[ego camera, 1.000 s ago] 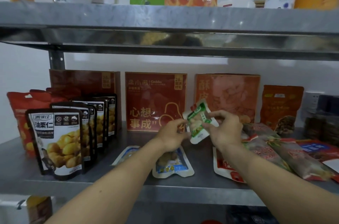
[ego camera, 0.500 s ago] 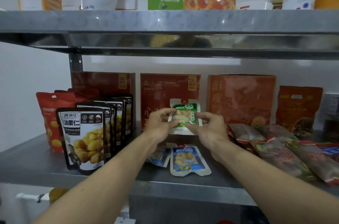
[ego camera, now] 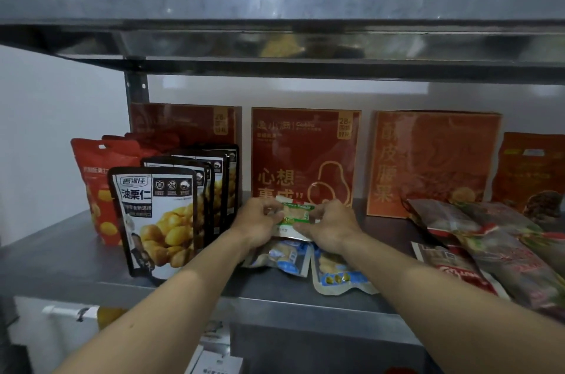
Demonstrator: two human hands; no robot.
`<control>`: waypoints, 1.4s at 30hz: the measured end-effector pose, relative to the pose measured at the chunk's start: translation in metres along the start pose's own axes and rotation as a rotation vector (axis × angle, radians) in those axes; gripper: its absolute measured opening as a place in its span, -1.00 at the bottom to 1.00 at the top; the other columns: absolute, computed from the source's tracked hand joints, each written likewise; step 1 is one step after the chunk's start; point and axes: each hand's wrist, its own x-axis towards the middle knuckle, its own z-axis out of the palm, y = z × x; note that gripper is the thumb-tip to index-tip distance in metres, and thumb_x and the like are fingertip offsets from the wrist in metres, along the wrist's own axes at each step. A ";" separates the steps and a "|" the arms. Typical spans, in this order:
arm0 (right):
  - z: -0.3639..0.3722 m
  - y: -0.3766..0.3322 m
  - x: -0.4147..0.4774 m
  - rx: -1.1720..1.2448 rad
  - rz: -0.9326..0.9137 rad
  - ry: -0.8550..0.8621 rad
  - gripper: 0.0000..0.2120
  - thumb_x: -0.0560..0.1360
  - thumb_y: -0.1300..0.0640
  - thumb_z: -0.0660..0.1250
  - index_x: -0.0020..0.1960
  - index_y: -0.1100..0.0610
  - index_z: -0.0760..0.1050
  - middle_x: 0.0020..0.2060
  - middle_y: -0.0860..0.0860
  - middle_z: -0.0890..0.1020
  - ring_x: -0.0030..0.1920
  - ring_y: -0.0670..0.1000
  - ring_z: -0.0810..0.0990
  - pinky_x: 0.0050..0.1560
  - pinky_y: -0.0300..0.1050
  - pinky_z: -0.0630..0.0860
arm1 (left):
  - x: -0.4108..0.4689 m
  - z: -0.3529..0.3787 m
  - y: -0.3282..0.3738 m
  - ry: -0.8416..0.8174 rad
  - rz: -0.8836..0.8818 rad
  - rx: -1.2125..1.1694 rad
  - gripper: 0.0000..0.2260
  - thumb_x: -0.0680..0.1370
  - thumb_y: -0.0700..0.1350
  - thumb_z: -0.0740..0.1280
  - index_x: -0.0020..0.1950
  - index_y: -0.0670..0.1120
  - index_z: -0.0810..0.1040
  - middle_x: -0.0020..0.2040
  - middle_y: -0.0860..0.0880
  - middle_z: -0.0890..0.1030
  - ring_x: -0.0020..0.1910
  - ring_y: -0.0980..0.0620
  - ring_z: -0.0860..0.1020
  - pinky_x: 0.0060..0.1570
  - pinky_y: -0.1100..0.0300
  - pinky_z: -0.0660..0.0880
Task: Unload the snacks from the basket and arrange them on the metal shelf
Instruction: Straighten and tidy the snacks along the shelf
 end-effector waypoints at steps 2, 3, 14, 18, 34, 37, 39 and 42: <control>0.004 0.000 0.002 -0.048 -0.012 -0.033 -0.58 0.45 -0.08 0.48 0.18 0.17 0.58 0.19 0.07 0.60 0.19 0.06 0.56 0.24 -0.02 0.50 | 0.001 -0.002 -0.005 -0.020 -0.023 0.036 -0.78 0.59 -0.17 0.34 0.22 -0.13 0.60 0.25 -0.06 0.58 0.25 0.00 0.51 0.36 0.05 0.39; 0.005 0.000 0.003 -0.078 -0.016 -0.048 -0.59 0.46 -0.10 0.46 0.16 0.17 0.59 0.18 0.07 0.60 0.19 0.08 0.56 0.24 0.01 0.50 | 0.001 -0.003 -0.007 -0.032 -0.029 0.047 -0.78 0.59 -0.16 0.33 0.22 -0.13 0.59 0.26 -0.06 0.57 0.26 -0.01 0.50 0.36 0.04 0.39; 0.008 0.000 -0.001 -0.359 -0.034 -0.098 -0.54 0.53 -0.28 0.25 0.22 0.04 0.54 0.15 0.03 0.61 0.20 0.11 0.54 0.22 0.02 0.45 | -0.004 -0.008 -0.009 -0.080 -0.050 0.085 -0.78 0.60 -0.11 0.32 0.22 -0.11 0.59 0.14 -0.05 0.61 0.18 0.00 0.54 0.30 0.07 0.44; 0.005 -0.002 -0.004 -0.393 -0.058 -0.083 -0.52 0.54 -0.30 0.23 0.22 0.05 0.53 0.13 0.04 0.61 0.19 0.12 0.55 0.16 0.00 0.45 | -0.007 -0.011 -0.001 -0.107 -0.017 0.087 -0.79 0.61 -0.12 0.31 0.23 -0.07 0.59 0.11 0.02 0.60 0.18 0.05 0.53 0.29 0.15 0.42; -0.086 0.023 -0.057 -0.473 -0.148 -0.030 -0.48 0.54 -0.19 0.29 0.41 0.04 0.41 0.30 0.09 0.54 0.29 0.16 0.50 0.25 0.05 0.48 | -0.055 0.023 0.082 -0.054 0.258 0.641 -0.56 0.59 0.06 0.27 0.48 0.09 0.36 0.51 0.02 0.31 0.49 -0.04 0.25 0.46 -0.03 0.18; -0.105 0.039 -0.075 -0.547 -0.113 -0.022 -0.47 0.55 -0.21 0.27 0.42 0.03 0.38 0.30 0.10 0.52 0.28 0.17 0.50 0.23 0.03 0.48 | -0.076 0.042 0.101 -0.031 0.334 0.821 -0.51 0.60 0.09 0.23 0.52 0.08 0.26 0.56 -0.01 0.19 0.53 -0.05 0.13 0.46 -0.04 0.08; -0.116 0.051 -0.085 -0.558 -0.054 -0.021 -0.44 0.55 -0.21 0.26 0.44 0.05 0.34 0.33 0.10 0.50 0.29 0.18 0.48 0.25 0.04 0.46 | -0.088 0.058 0.111 -0.036 0.346 0.880 -0.50 0.61 0.11 0.20 0.53 0.08 0.24 0.58 -0.03 0.14 0.55 -0.06 0.08 0.47 -0.04 0.03; -0.130 0.070 -0.092 -0.570 0.020 -0.011 -0.49 0.54 -0.22 0.25 0.35 0.08 0.42 0.24 0.13 0.55 0.20 0.20 0.52 0.17 0.06 0.51 | -0.104 0.083 0.125 -0.087 0.331 0.898 -0.50 0.61 0.15 0.17 0.53 0.06 0.25 0.56 -0.06 0.18 0.53 -0.10 0.10 0.46 -0.04 0.05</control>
